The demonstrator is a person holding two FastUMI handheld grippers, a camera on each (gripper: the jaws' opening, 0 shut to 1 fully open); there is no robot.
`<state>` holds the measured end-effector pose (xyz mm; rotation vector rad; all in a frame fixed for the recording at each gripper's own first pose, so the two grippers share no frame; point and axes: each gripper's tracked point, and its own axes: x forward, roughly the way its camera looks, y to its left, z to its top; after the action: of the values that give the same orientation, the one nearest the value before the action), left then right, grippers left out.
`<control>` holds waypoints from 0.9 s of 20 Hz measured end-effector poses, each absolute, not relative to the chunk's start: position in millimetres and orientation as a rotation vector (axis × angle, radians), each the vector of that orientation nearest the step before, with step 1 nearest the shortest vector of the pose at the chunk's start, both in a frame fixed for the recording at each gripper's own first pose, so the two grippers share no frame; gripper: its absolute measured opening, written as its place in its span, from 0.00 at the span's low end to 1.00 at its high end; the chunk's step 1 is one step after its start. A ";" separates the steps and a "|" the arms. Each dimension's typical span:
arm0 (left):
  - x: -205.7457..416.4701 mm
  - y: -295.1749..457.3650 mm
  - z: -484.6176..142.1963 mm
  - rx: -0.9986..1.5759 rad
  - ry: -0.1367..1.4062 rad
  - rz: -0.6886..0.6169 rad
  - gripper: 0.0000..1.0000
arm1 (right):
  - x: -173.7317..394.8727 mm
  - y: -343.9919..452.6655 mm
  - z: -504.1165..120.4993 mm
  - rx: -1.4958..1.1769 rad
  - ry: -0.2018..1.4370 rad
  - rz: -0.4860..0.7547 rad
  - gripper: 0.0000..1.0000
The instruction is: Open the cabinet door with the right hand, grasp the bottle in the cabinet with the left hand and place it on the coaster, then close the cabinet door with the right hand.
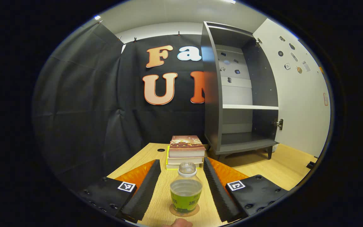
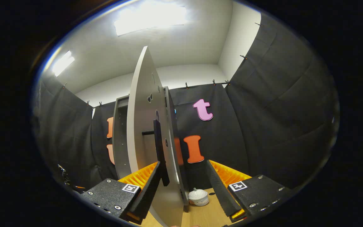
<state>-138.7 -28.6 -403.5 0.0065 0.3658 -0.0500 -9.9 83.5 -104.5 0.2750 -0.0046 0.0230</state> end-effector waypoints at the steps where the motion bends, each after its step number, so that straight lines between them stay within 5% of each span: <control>1: -134.6 -30.6 -397.8 0.012 0.362 -0.055 0.89 | -9.4 83.2 -101.3 0.276 -0.007 0.029 0.88; 18: -79.3 -79.2 -331.5 0.044 0.347 -0.160 0.90 | 19.9 76.2 -113.0 0.448 0.170 0.153 0.90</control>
<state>-79.3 -79.2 -331.5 0.0443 0.3471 -0.1604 19.9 76.2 -113.0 0.4484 0.1705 0.1526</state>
